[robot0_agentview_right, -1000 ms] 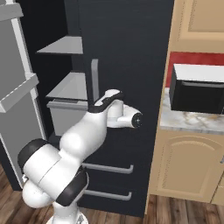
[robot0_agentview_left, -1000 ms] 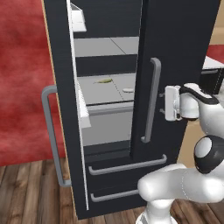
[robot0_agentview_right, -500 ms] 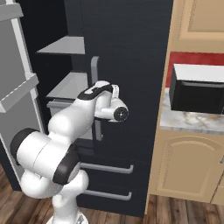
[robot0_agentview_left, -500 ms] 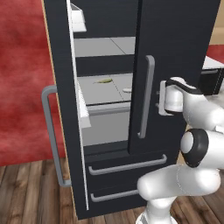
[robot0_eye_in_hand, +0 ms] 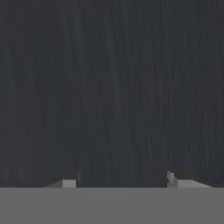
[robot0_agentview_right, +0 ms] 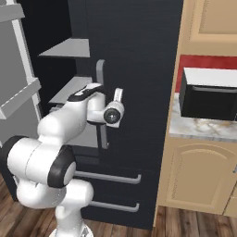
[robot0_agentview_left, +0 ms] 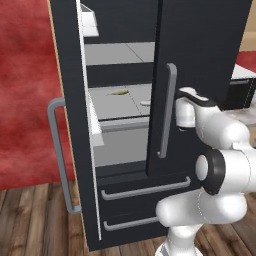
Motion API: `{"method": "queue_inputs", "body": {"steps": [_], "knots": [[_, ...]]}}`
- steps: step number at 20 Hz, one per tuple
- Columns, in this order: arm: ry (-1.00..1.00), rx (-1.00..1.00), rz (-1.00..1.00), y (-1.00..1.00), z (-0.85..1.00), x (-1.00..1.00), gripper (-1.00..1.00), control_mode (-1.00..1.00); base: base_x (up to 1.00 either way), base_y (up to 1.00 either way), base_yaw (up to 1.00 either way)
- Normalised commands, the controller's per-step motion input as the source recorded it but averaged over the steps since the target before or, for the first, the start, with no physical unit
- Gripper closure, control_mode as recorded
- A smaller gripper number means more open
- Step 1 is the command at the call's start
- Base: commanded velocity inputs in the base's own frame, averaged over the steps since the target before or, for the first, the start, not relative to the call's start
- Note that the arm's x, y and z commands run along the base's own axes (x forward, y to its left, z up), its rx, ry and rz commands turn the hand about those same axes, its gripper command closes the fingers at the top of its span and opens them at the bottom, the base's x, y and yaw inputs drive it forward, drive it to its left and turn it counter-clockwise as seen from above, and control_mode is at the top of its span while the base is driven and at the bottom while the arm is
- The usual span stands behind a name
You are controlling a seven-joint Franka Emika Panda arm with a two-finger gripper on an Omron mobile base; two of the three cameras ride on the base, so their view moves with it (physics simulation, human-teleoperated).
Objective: Place the fish on the counter behind the older fish on the same shelf of the fridge to maintain FIFO order. Close the fridge door when finished.
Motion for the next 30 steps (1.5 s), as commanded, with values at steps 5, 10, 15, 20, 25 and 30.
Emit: {"method": "queue_inputs", "body": {"steps": [5, 10, 15, 20, 25, 30], "knots": [[0.04, 0.0, -0.01, -0.22, 0.45, -0.67, -1.0, -1.0, 0.0, 0.0, 0.0], [0.0, 0.0, 0.0, -0.06, 0.52, -0.99, -1.0, -1.0, 0.0, 0.0, 0.0], [0.02, -0.03, 0.0, 0.0, 0.48, -0.9, -1.0, -1.0, 0.0, 0.0, 0.0], [0.08, -0.07, 0.0, 0.0, 0.16, -0.36, -1.0, -1.0, 0.0, 0.0, 0.0], [0.01, -0.07, 0.0, 0.01, -0.22, -0.32, -1.0, -1.0, 0.0, 0.0, 0.0], [0.0, -0.1, 0.0, 0.18, 0.23, -1.0, -1.0, -1.0, 0.0, 0.0, 0.0]]}}
